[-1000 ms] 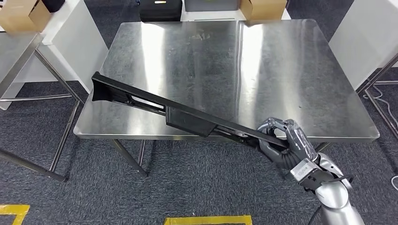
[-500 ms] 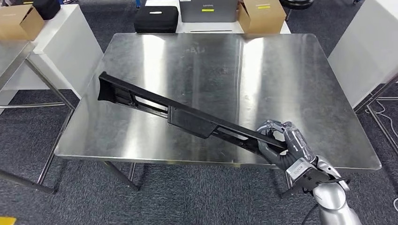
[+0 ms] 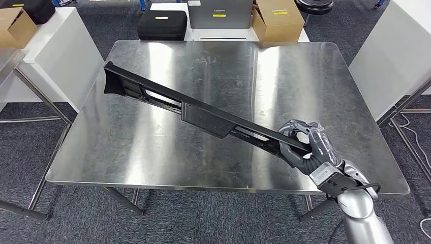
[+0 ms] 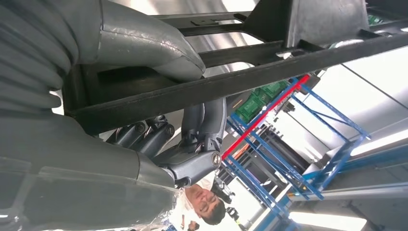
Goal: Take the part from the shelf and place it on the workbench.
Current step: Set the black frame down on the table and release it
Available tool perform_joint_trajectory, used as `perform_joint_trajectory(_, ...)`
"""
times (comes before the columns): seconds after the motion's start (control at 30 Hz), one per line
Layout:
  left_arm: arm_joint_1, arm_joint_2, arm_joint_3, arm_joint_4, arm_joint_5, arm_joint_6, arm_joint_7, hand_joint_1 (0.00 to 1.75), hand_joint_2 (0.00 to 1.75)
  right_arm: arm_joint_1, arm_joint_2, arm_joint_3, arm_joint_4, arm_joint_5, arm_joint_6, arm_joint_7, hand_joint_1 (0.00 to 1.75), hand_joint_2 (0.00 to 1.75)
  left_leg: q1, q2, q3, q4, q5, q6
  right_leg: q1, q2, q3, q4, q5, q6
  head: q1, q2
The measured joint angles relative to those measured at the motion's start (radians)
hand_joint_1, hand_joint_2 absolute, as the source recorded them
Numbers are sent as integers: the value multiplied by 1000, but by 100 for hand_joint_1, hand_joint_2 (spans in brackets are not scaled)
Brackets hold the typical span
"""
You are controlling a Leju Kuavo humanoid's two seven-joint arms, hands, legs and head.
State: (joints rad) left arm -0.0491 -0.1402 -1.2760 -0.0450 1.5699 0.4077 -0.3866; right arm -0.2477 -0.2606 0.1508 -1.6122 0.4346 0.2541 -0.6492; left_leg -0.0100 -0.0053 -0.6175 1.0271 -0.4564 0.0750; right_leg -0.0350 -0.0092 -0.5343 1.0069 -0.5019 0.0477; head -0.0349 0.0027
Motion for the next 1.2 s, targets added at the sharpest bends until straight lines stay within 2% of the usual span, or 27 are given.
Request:
perform_joint_trajectory(0.07, 0, -2, 0, 0, 0, -1, 2, 0, 175, 2, 4, 3, 0, 4, -6, 7, 175, 175, 3, -1, 18, -21, 12, 3, 4, 0, -5, 15, -13, 5, 0, 0)
perform_joint_trajectory(0.1, 0, -3, 0, 0, 0, -1, 4, 0, 175, 5, 5, 5, 0, 5, -9, 9, 175, 175, 4, -1, 28, -33, 17, 5, 7, 1, -20, 50, -30, 2, 1, 0)
perform_joint_trajectory(0.17, 0, -5, 0, 0, 0, -1, 9, 0, 175, 14, 5, 6, 1, 7, -19, 9, 175, 175, 4, -2, 34, -41, 20, 11, 8, 4, -85, 176, -83, -9, 3, 0)
perform_joint_trajectory(0.2, 0, -5, 0, 0, 0, -1, 13, 0, 175, 20, 5, 7, 2, 8, -23, 8, 175, 175, 1, -3, 35, -41, 19, 13, 8, 4, -121, 237, -102, -11, 4, 0)
perform_joint_trajectory(0.23, 0, -5, 0, 0, 0, -1, 17, 0, 175, 25, 5, 7, 4, 10, -26, 7, 175, 175, -1, -5, 35, -41, 18, 14, 8, 5, -145, 273, -108, -7, 4, 0)
perform_joint_trajectory(0.27, 0, -6, 0, 0, 0, -1, 21, 0, 175, 28, 5, 8, 6, 12, -28, 5, 175, 175, -4, -7, 36, -40, 17, 14, 8, 5, -150, 271, -98, 0, 4, 0)
perform_joint_trajectory(0.3, 0, -6, 0, -1, 0, -1, 25, 0, 175, 29, 5, 9, 9, 15, -29, 3, 175, 175, -5, -9, 37, -39, 16, 14, 8, 5, -136, 229, -72, 8, 4, 0)
perform_joint_trajectory(0.33, 0, -6, 0, -1, 0, 0, 28, 0, 175, 28, 5, 11, 11, 17, -31, 2, 175, 175, -7, -11, 38, -37, 14, 12, 9, 5, -105, 157, -39, 15, 4, 0)
perform_joint_trajectory(0.37, 0, -7, 0, -1, 0, 0, 29, 0, 175, 26, 6, 13, 13, 20, -33, 1, 175, 175, -9, -13, 38, -32, 11, 8, 11, 5, -73, 87, -8, 17, 4, 0)
perform_joint_trajectory(0.4, 0, -7, 0, -1, 0, 2, 31, 0, 175, 23, 7, 15, 15, 22, -34, 0, 175, 175, -12, -14, 37, -28, 7, 4, 13, 5, -47, 33, 15, 13, 4, 0)
perform_joint_trajectory(0.43, 0, -7, 0, -1, 0, 4, 32, 0, 175, 19, 8, 17, 18, 24, -35, 0, 175, 175, -15, -15, 35, -24, 4, 0, 16, 6, -32, 1, 28, 6, 3, 0)
perform_joint_trajectory(0.47, 0, -8, 0, -1, 0, 6, 33, 0, 175, 13, 10, 18, 22, 26, -36, 0, 175, 175, -17, -15, 34, -21, 2, -3, 18, 6, -29, -6, 33, -2, 3, 0)
perform_joint_trajectory(0.57, 0, -9, 7, 0, 0, 14, 34, 0, 175, -14, 20, 23, 43, 29, -41, 2, 175, 175, -14, -14, 27, -5, -11, -16, 8, 6, -26, -11, 41, -19, 2, 0)
perform_joint_trajectory(0.63, 0, -9, 14, 0, 0, 16, 34, 0, 175, -40, 27, 25, 66, 27, -50, 4, 175, 175, -6, -12, -10, 77, -63, -32, 1, 5, -25, -13, 43, -26, -3, 0)
perform_joint_trajectory(0.7, 1, -9, 19, 0, 0, 15, 34, 0, 175, -62, 30, 23, 98, 23, -63, 7, 175, 175, 5, -10, -73, 209, -127, -46, -1, 3, -26, -13, 43, -28, -6, 0)
perform_joint_trajectory(0.73, 1, -9, 21, 0, 1, 15, 33, 0, 175, -71, 31, 21, 116, 21, -69, 8, 175, 175, 10, -9, -97, 255, -141, -52, -2, 2, -26, -13, 43, -28, -6, 0)
perform_joint_trajectory(0.77, 2, -8, 22, 0, 1, 13, 33, 0, 175, -78, 32, 18, 132, 20, -73, 10, 175, 175, 15, -9, -105, 267, -135, -56, -4, 1, -25, -12, 43, -27, -6, 0)
perform_joint_trajectory(0.8, 2, -7, 23, 0, 1, 12, 33, 0, 175, -85, 32, 13, 147, 18, -77, 11, 175, 175, 20, -8, -92, 239, -110, -60, -7, 1, -25, -12, 43, -27, -6, 0)
perform_joint_trajectory(0.87, 2, -6, 24, 0, 0, 7, 30, 0, 175, -101, 31, -2, 175, 12, -88, 16, 175, 175, 28, -4, -25, 104, -42, -68, -12, 1, -23, -12, 42, -21, -7, 0)
perform_joint_trajectory(0.9, 2, -5, 25, 0, -1, 3, 29, 0, 175, -111, 29, -14, 189, 9, -96, 20, 175, 175, 29, -5, 5, 44, -21, -68, -11, 1, -23, -12, 41, -14, -7, 0)
perform_joint_trajectory(0.93, 1, -5, 25, 0, -1, -2, 27, 0, 175, -123, 25, -28, 206, 6, -104, 25, 175, 175, 27, -6, 23, 7, -11, -65, -9, 2, -24, -12, 41, -5, -6, 0)
perform_joint_trajectory(0.97, 1, -5, 25, 0, -1, -7, 25, 0, 175, -136, 20, -45, 227, 5, -113, 28, 175, 175, 22, -9, 29, -7, -11, -59, -6, 2, -25, -14, 42, 5, -5, 0)
perform_joint_trajectory(1.03, 1, -5, 25, 0, -2, -15, 24, 0, 175, -166, 5, -84, 280, 5, -124, 28, 175, 175, 11, -13, 28, -11, -7, -36, -5, 2, -24, -20, 45, 25, -4, 0)
perform_joint_trajectory(1.07, 1, -6, 25, 0, -2, -18, 24, 0, 175, -181, -4, -103, 309, 5, -127, 25, 175, 175, 7, -14, 29, -14, -3, -29, -7, 1, -22, -23, 47, 28, -3, 0)
perform_joint_trajectory(1.1, 1, -6, 25, 0, -1, -20, 24, 0, 175, -196, -13, -122, 340, 5, -129, 21, 175, 175, 4, -15, 29, -18, 1, -24, -8, 1, -20, -26, 48, 26, -2, 0)
perform_joint_trajectory(1.2, 1, -9, 25, 0, 0, -20, 24, 0, 175, -252, -39, -166, 440, 7, -141, 3, 175, 175, -2, -15, 27, -20, 4, -22, -13, 0, -15, -36, 54, 7, 2, 0)
